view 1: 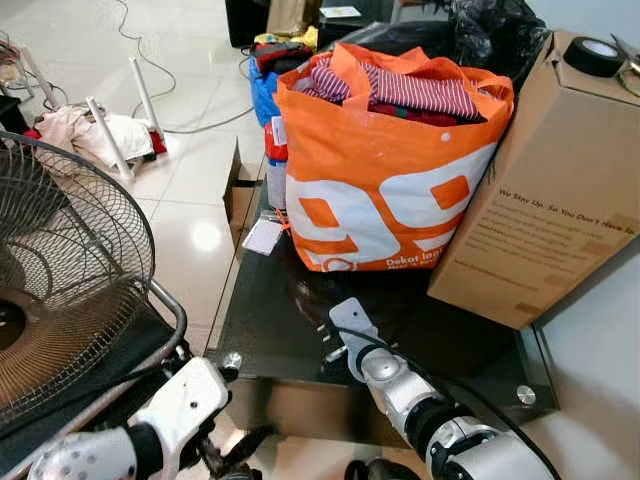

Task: Hang keys on a hook

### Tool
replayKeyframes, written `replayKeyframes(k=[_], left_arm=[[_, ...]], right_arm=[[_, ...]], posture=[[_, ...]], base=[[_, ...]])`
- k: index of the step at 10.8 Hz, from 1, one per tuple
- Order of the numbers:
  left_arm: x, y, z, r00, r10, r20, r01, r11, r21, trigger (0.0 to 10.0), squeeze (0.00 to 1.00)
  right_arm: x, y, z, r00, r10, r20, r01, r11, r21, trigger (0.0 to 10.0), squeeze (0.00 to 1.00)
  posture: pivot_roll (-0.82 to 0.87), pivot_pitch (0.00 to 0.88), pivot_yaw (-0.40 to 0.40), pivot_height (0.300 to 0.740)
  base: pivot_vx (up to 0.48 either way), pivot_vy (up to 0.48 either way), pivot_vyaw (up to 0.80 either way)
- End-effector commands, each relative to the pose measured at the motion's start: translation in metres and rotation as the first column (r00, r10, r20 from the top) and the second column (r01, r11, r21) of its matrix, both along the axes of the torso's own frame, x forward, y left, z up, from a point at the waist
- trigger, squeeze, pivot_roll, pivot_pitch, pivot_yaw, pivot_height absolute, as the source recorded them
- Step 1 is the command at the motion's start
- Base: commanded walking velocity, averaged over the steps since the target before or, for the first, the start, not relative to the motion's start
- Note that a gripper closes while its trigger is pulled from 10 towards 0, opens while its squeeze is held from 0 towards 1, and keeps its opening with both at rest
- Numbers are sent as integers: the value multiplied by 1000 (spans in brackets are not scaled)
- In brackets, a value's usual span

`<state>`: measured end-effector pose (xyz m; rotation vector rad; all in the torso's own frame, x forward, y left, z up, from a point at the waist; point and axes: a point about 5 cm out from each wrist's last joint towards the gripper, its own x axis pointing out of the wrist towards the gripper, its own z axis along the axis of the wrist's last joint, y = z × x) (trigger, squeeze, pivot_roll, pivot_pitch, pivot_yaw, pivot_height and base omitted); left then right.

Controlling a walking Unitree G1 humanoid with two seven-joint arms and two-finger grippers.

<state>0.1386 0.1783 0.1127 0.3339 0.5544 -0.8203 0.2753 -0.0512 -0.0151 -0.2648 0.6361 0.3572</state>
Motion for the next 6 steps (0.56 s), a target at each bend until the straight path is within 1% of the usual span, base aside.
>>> replayKeyframes(k=[1, 2, 3, 4, 6], left_arm=[[-1, 2, 4, 1000, 0, 7, 0, 1000, 12, 10000, 0], [-2, 2, 5, 1000, 0, 6, 0, 1000, 13, 10000, 0], [-3, 2, 7, 1000, 1, 6, -1, 1000, 15, 10000, 0], [-4, 4, 9, 1000, 1, 6, -1, 1000, 18, 10000, 0], [-7, 7, 11, 1000, 2, 1, -2, 1000, 28, 10000, 0]], right_arm=[[2, 14, 8, 997, -67, 30, 63, 991, 114, 0, 0], [7, 11, 12, 992, -117, 56, 109, 985, 133, 0, 0], [9, 3, 12, 985, -156, 76, 151, 986, 71, 0, 0], [9, -2, 9, 984, -158, 77, 159, 987, -11, 0, 0], [8, -6, 7, 987, -132, 90, 141, 985, -100, 0, 0]], posture=[[206, 137, -54, 740], [208, 138, -53, 740], [220, 140, -52, 740], [233, 145, -50, 740], [239, 152, -49, 740]], base=[[0, 0, 0], [0, 0, 0], [0, 0, 0], [0, 0, 0], [0, 0, 0]])
